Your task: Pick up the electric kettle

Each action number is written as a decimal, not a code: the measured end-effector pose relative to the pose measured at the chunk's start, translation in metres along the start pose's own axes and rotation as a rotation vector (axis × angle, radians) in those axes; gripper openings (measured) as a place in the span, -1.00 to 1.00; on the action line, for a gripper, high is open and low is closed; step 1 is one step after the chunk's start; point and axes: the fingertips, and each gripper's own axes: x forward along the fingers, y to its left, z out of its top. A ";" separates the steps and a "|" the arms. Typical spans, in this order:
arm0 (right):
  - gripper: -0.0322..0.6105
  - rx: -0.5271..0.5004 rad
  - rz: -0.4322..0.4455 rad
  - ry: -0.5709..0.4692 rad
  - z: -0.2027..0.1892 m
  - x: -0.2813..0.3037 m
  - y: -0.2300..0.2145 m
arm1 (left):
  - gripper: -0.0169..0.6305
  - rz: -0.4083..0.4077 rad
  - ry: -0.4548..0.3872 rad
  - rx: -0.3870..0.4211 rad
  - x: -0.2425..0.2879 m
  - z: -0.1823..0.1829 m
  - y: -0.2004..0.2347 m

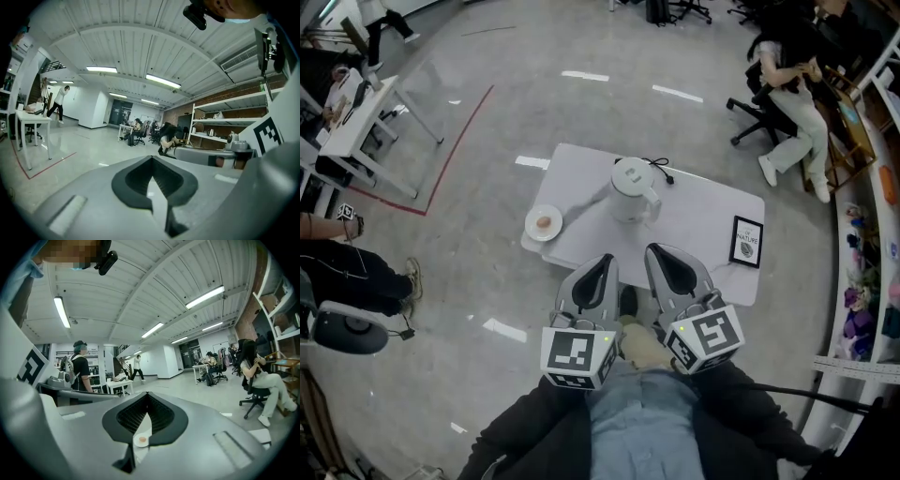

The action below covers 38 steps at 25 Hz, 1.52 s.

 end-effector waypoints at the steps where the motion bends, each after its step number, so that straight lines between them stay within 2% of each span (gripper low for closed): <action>1: -0.81 0.008 -0.001 0.002 0.000 0.005 -0.005 | -0.93 0.002 0.006 0.004 0.007 0.002 0.003; 9: -0.81 0.058 -0.025 0.000 0.003 0.051 -0.067 | -0.93 -0.025 0.041 0.045 0.086 0.013 0.014; 17: -0.81 0.057 -0.035 -0.046 0.026 0.083 -0.113 | -0.93 -0.065 0.015 0.069 0.141 0.039 0.013; 27: -0.81 0.066 -0.106 -0.054 0.029 0.099 -0.127 | -0.93 -0.116 0.008 0.081 0.165 0.055 0.025; 38: -0.81 0.127 -0.254 -0.013 -0.014 0.137 -0.131 | -0.93 -0.256 0.086 0.065 0.197 0.024 0.071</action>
